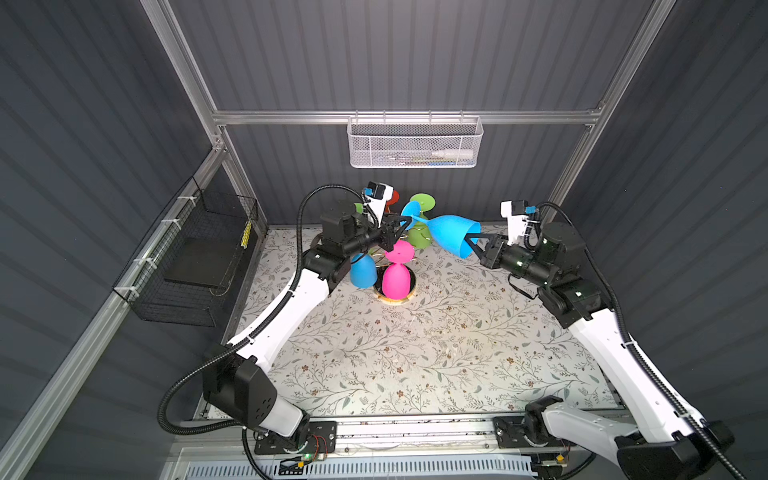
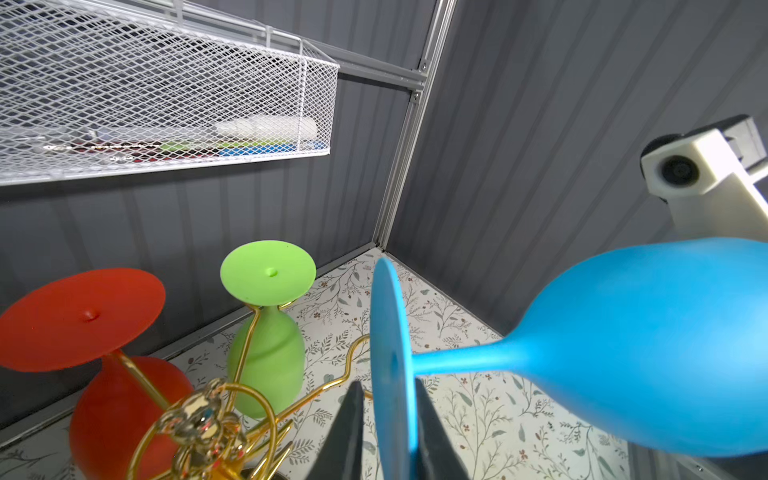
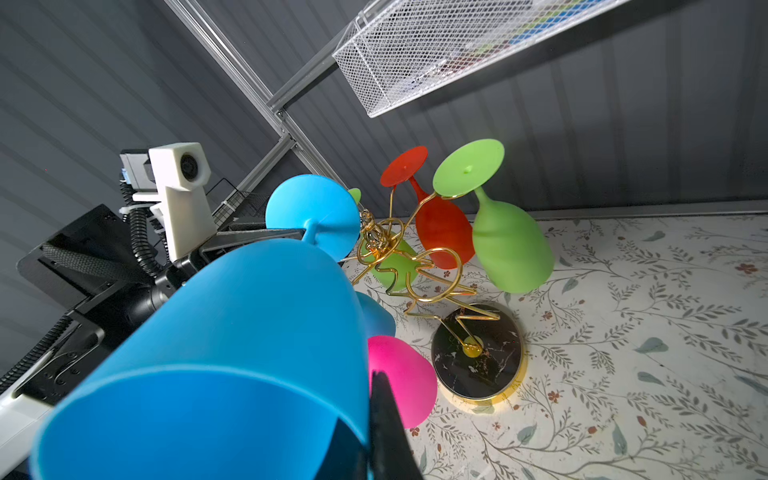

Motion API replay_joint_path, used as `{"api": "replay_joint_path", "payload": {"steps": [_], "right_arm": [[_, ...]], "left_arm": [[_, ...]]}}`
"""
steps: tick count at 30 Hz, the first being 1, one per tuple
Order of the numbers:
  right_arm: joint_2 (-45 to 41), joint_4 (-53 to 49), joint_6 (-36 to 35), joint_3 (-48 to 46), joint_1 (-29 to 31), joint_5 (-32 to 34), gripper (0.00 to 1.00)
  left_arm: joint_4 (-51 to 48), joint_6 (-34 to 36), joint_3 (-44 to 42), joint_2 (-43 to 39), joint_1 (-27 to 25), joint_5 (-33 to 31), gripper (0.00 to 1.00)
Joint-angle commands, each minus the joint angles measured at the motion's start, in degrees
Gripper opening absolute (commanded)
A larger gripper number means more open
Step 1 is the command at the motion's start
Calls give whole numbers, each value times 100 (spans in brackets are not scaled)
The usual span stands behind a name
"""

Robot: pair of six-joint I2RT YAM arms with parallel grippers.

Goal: Take the wine glass off the wine glass rack

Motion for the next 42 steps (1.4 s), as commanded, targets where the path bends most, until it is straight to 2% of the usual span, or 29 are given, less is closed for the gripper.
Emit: {"api": "replay_joint_path", "payload": {"steps": [1,6,8,11,14,19,24,32,36,42], "right_arm": [[-322,-135,-256,273,18,212,0],[-535,-382,-400,275,-9,440,0],[-624,-521,-484,286,-26,553,0],[-740,-986,-803,459,-61,1031,0],[-842,-1761,-1296,672,-70,1783,0],[-862,-2991,-1893,1048,-70,2857,0],[-536,-3946,-2157,1468,-79,3501,0],[1238,-4962,-2486,2754,-79,3461,0],[2170,-5137,-2655,3337,-137,3540,0],[3319,-5292,-2752,4142,-446,3000,0]], "left_arm": [[-65,126,-123,-287,12,-388,36],[-31,177,-389,-509,12,-1039,75],[-92,241,-427,-603,12,-1329,78],[-178,330,-551,-810,13,-2039,91],[-200,502,-822,-1121,30,-2828,99],[-51,859,-1305,-1774,48,-3508,100],[11,1101,-1647,-2234,65,-4262,100],[-118,1548,-1858,-2542,108,-4844,100],[-570,1709,-1733,-2565,118,-4577,100],[-692,1999,-1885,-2818,118,-4824,100]]}}
